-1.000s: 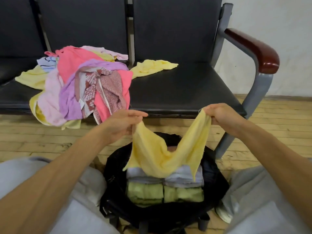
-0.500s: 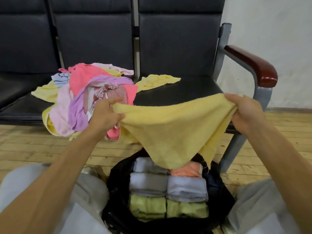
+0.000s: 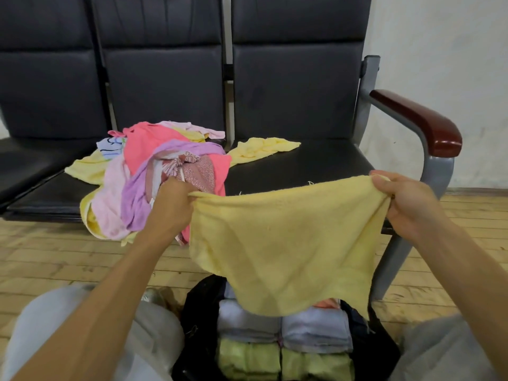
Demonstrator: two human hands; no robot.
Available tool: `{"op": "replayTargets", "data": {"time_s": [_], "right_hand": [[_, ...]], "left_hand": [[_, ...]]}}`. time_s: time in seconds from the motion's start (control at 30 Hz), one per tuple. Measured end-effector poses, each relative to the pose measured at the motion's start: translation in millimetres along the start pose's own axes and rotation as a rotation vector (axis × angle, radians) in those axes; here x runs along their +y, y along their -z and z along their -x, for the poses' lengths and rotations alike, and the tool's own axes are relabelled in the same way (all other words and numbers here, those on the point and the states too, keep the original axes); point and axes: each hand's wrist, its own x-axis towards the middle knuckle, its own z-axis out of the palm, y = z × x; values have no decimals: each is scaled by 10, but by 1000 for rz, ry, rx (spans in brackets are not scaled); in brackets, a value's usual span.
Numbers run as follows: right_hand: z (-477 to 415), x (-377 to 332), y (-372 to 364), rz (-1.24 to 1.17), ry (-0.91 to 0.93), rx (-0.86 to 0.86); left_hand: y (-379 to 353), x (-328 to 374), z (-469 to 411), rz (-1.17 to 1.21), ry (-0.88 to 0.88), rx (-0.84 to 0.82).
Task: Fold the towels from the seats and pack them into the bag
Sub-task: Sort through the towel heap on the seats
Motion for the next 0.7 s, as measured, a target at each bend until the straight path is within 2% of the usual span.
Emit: {"op": "replayTargets", "data": {"time_s": [0.17, 0.4, 0.7], "right_hand": [[52, 31, -56, 22, -10, 73], [54, 33, -57, -54, -55, 70], [103, -44, -76, -43, -38, 188]], "left_hand": [[-62, -39, 13, 106, 55, 25], [-42, 145, -31, 336, 112, 99], [-72, 178, -76, 704, 323, 142]]}}
